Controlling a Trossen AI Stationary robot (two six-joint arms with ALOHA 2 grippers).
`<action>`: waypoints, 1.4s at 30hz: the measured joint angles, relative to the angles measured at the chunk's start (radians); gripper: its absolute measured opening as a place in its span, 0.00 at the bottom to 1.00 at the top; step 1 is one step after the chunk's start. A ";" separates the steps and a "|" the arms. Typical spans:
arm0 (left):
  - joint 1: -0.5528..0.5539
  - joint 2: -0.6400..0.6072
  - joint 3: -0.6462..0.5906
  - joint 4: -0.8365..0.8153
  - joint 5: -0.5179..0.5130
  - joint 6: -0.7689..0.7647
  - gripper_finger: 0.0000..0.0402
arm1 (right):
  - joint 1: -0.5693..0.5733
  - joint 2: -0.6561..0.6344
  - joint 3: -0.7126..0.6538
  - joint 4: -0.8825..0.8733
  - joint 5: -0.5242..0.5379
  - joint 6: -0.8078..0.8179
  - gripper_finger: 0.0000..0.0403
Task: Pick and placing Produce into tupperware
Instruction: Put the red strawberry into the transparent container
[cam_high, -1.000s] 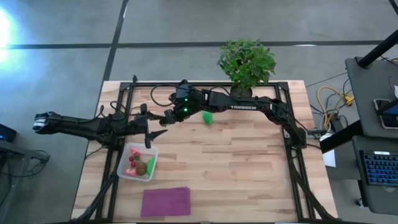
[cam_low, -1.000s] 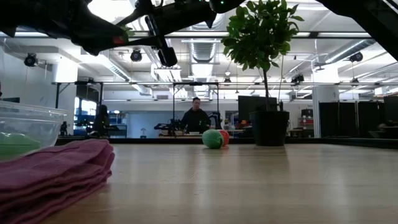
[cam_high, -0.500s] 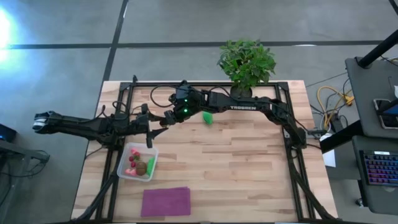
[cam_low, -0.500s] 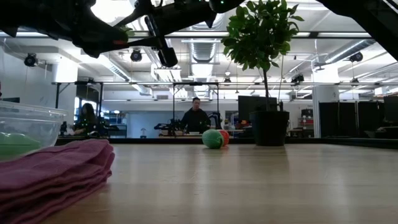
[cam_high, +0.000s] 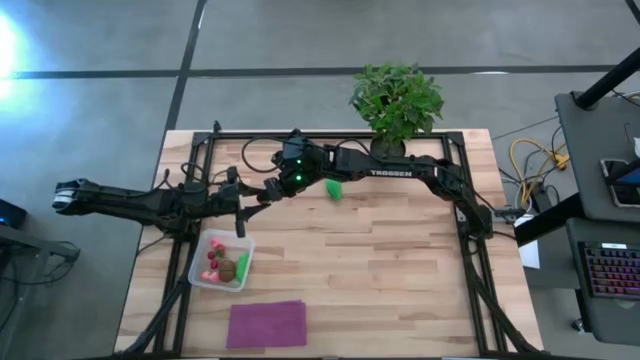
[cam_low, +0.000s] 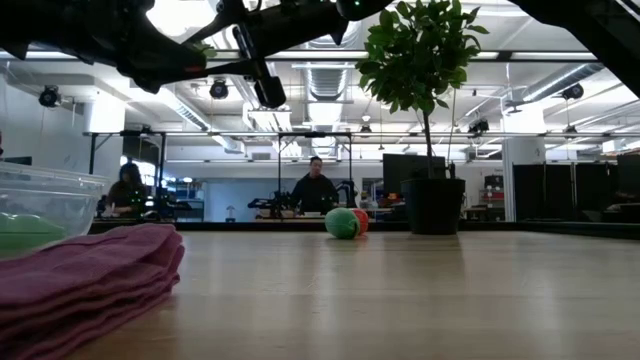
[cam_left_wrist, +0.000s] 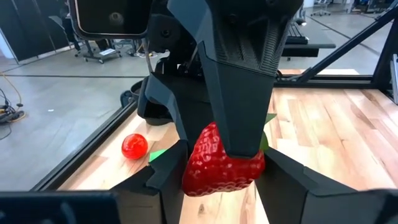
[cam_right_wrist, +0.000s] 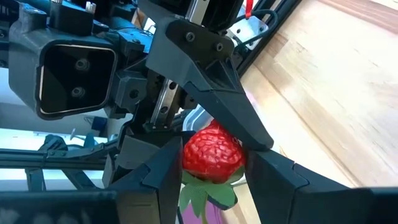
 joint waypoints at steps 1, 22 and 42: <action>0.000 0.000 0.000 0.000 0.000 0.000 0.38 | 0.000 0.000 0.000 0.000 0.000 0.000 0.38; 0.000 -0.030 0.000 -0.053 -0.034 -0.007 0.38 | 0.000 -0.006 0.000 -0.017 -0.012 -0.011 0.45; 0.000 -0.235 0.136 -0.699 0.231 -0.326 0.38 | -0.037 -0.055 0.000 -0.103 -0.134 -0.073 0.62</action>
